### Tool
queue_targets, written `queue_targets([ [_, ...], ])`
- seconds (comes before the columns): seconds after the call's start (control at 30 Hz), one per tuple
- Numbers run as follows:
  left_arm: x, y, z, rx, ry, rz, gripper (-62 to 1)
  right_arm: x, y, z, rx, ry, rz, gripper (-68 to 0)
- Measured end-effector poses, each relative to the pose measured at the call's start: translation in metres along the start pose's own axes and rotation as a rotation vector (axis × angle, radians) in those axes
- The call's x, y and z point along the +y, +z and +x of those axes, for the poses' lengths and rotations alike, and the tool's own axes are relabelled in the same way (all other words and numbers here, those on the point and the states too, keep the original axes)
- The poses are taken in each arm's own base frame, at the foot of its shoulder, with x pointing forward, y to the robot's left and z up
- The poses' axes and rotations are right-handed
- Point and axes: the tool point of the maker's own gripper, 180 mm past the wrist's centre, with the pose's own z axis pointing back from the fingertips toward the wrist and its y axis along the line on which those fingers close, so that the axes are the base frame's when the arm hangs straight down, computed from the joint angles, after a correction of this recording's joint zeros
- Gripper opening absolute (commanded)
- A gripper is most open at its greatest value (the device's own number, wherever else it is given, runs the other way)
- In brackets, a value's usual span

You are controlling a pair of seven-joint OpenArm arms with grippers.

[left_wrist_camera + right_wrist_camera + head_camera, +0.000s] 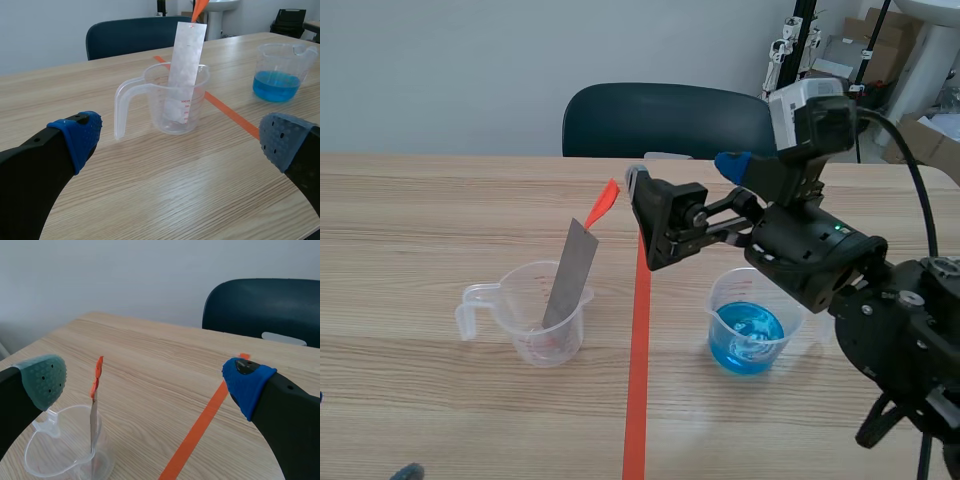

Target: Do the redox reaction experiment. lift the metal plate out of the left beaker

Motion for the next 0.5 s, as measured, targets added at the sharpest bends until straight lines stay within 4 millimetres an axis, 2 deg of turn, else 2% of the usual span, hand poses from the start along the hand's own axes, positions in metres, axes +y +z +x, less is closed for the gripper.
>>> queue_targets([
  [0.13, 0.0, 0.0, 0.0, 0.0, 0.0, 0.0, 1.4, -0.005, -0.005, -0.016, 0.027, -0.02, -0.025, 0.4],
  [0.2, 0.0, 0.0, 0.0, 0.0, 0.0, 0.0, 1.4, -0.003, -0.006, -0.018, 0.022, -0.029, -0.018, 0.4],
  [0.33, 0.0, 0.0, 0.0, 0.0, 0.0, 0.0, 1.4, 0.009, -0.011, -0.013, -0.021, -0.048, 0.003, 0.4],
  [0.5, 0.0, 0.0, 0.0, 0.0, 0.0, 0.0, 1.4, 0.028, -0.017, -0.018, -0.004, -0.018, 0.048, 0.4],
])
